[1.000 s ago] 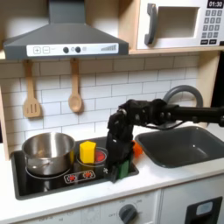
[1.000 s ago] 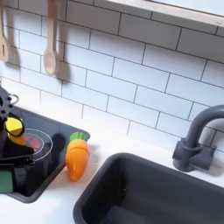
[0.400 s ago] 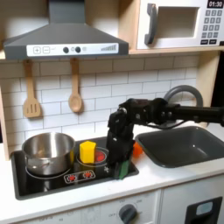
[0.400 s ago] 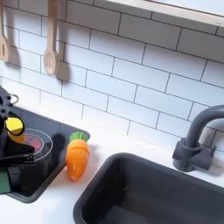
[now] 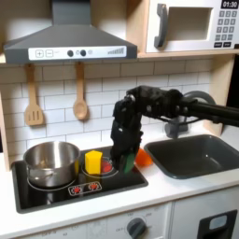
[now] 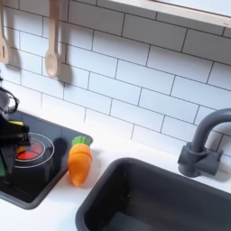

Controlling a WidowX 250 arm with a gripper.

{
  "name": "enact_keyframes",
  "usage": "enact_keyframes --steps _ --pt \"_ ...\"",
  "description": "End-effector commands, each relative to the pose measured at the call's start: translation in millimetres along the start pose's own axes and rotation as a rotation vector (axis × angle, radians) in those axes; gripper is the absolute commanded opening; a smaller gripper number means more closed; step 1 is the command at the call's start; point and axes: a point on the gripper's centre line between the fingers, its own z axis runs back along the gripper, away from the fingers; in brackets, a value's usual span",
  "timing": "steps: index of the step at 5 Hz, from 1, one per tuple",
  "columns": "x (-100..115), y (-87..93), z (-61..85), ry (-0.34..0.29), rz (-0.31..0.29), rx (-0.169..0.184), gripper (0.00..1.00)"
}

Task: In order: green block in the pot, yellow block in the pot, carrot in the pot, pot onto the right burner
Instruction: 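Put the green block in the pot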

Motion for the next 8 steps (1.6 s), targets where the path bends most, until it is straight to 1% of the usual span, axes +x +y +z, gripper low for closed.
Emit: enact_keyframes --steps 1,2,4,5,7,8 --pt "23 16.0 30.6 -0.036 0.031 -0.019 0.0" --pt "33 26.2 42.0 -0.058 0.063 -0.035 0.0" --pt "52 49.2 45.4 -0.064 0.104 -0.034 0.0" --pt "63 59.8 43.6 -0.055 0.115 -0.032 0.0" --pt "85 62.2 34.9 -0.034 0.109 -0.031 0.0" --pt "93 67.9 26.8 -0.017 0.121 -0.029 0.0"
